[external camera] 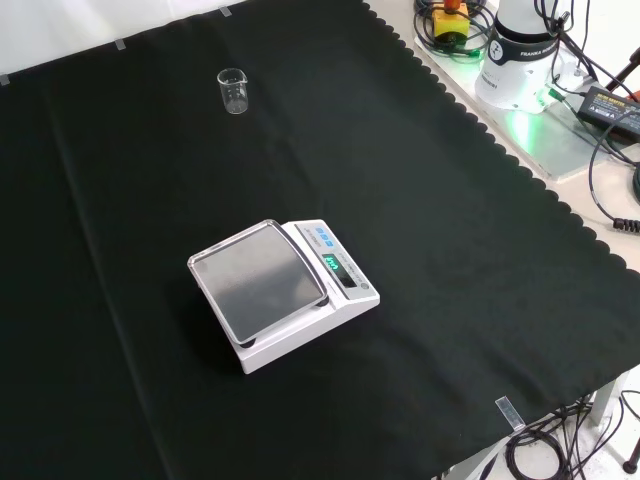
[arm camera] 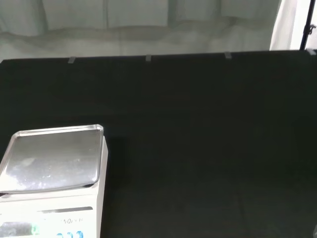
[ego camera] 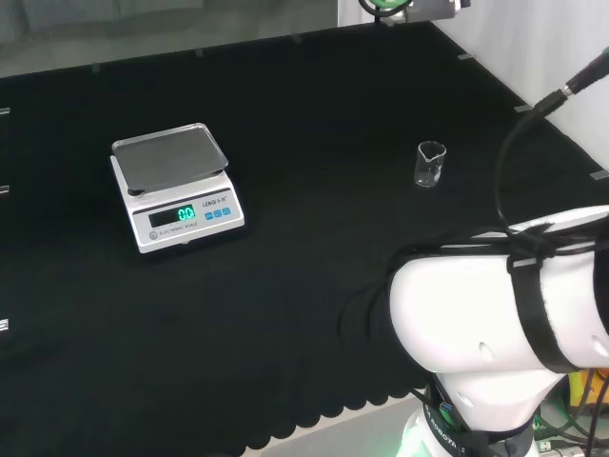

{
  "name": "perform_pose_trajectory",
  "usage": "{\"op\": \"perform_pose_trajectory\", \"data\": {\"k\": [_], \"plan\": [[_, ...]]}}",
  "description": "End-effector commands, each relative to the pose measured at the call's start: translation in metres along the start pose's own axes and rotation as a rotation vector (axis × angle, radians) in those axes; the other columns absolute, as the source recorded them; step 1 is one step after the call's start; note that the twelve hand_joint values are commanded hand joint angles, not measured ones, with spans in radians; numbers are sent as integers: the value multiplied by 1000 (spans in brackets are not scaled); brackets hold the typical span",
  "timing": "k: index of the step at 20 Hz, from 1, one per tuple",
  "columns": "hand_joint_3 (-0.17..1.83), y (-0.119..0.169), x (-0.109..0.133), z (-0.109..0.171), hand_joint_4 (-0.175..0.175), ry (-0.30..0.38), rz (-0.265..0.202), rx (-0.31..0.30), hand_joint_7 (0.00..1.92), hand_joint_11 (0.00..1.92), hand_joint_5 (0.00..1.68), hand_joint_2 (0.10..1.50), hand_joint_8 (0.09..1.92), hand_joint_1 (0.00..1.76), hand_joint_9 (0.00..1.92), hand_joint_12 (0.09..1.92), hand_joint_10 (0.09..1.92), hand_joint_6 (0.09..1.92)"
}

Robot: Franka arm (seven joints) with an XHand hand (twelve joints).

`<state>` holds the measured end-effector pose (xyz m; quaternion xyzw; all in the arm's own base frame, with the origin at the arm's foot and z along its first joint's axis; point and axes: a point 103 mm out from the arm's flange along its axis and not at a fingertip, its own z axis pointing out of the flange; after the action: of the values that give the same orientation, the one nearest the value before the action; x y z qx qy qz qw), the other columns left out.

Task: Pick up the beaker.

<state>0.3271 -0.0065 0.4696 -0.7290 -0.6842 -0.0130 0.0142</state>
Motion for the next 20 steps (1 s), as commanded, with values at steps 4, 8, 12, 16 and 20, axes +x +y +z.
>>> {"op": "perform_pose_trajectory", "data": {"k": [4, 8, 12, 16, 20], "plan": [[-16, 47, -16, 52, -46, 76, 14, 48, 0, 0, 0, 1002, 319, 265, 0, 1368, 303, 87], [-16, 67, -25, 72, -47, 104, 28, 66, 0, 0, 0, 1002, 327, 265, 0, 1369, 310, 87], [-15, 85, -34, 97, -48, 145, 42, 88, 0, 0, 0, 1003, 341, 264, 0, 1371, 321, 87], [-15, 97, -48, 121, -50, 178, 66, 119, 0, 0, 0, 1004, 366, 265, 0, 1372, 334, 87], [-14, 107, -61, 143, -51, 177, 99, 149, 0, 0, 2, 1004, 385, 266, 0, 1373, 345, 87]]}}
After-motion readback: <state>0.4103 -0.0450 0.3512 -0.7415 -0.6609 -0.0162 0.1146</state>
